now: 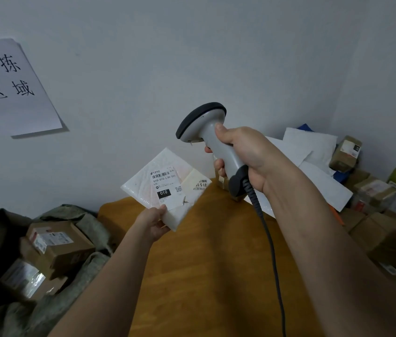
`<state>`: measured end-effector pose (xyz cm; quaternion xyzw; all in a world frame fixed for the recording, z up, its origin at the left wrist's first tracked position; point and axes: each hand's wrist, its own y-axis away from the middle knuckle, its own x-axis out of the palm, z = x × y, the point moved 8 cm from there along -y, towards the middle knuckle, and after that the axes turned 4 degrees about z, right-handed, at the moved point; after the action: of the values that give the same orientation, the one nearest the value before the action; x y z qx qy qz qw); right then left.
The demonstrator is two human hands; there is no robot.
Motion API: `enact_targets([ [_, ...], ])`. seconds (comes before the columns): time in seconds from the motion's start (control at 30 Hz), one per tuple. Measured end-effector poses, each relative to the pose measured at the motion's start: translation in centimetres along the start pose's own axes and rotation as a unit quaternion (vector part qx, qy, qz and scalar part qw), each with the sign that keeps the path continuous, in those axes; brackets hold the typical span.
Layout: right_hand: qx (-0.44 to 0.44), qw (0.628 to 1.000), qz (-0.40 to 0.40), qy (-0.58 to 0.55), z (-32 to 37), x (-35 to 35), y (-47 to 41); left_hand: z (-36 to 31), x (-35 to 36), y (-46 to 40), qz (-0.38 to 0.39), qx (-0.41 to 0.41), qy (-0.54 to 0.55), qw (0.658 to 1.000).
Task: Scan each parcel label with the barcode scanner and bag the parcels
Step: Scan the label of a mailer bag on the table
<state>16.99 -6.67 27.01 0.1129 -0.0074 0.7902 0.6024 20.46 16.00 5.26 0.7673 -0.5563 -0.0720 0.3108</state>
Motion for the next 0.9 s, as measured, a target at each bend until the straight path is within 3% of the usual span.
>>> enact_targets([
  [0.1,0.001,1.000,-0.015,-0.024,-1.1,-0.8,-0.8,0.0,-0.9,-0.1,-0.008,-0.008,-0.017,1.000],
  [0.2,0.018,0.997,-0.070,0.027,-4.6,-2.5,-2.9,-0.1,-2.7,0.1,-0.039,-0.007,-0.062,0.997],
  [0.33,0.098,0.988,-0.111,0.034,-12.0,-3.4,-5.6,-0.1,-6.4,0.8,-0.087,0.028,-0.112,0.990],
  [0.5,0.175,0.983,-0.057,-0.001,-19.1,0.8,-7.3,1.1,-11.0,2.5,-0.090,0.016,-0.074,0.993],
  [0.7,0.193,0.980,0.027,0.039,-21.6,7.9,-8.0,1.6,-18.3,4.2,-0.117,-0.003,-0.048,0.992],
  [0.87,0.168,0.985,0.013,0.047,-21.7,13.1,-10.6,-0.7,-22.8,2.9,-0.101,0.007,0.007,0.995],
  [0.9,0.160,0.986,0.005,0.045,-21.9,14.1,-11.3,-1.6,-24.4,2.5,-0.126,0.021,0.001,0.992],
])
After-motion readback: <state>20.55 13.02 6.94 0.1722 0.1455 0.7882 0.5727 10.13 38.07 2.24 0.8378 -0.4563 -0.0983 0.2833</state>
